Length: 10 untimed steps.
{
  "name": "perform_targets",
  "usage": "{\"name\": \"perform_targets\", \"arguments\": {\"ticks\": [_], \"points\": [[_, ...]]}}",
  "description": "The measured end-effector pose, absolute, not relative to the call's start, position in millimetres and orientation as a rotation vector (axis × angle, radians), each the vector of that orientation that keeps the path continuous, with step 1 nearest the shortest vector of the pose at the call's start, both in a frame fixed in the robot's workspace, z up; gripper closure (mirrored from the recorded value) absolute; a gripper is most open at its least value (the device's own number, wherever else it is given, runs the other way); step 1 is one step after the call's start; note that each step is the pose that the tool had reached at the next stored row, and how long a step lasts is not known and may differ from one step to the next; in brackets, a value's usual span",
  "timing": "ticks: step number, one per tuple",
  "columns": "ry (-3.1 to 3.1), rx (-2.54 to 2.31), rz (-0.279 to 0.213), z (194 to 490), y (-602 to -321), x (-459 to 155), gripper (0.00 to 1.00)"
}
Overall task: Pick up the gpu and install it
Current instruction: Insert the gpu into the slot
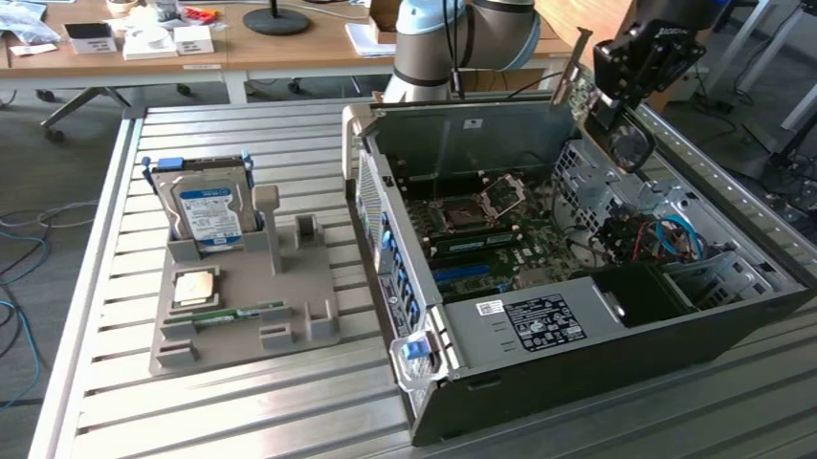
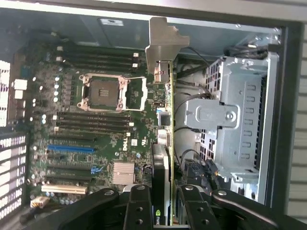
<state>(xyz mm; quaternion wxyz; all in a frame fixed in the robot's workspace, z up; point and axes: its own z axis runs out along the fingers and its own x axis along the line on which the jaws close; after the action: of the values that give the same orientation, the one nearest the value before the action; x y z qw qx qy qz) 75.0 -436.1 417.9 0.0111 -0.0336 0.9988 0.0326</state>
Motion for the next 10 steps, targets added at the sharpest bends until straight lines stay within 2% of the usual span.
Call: {"name": "perform_targets", "arguments": {"ticks": [10], "points": [[3.099, -0.388, 0.105, 416.6, -436.1, 74.9, 0.73]]}}
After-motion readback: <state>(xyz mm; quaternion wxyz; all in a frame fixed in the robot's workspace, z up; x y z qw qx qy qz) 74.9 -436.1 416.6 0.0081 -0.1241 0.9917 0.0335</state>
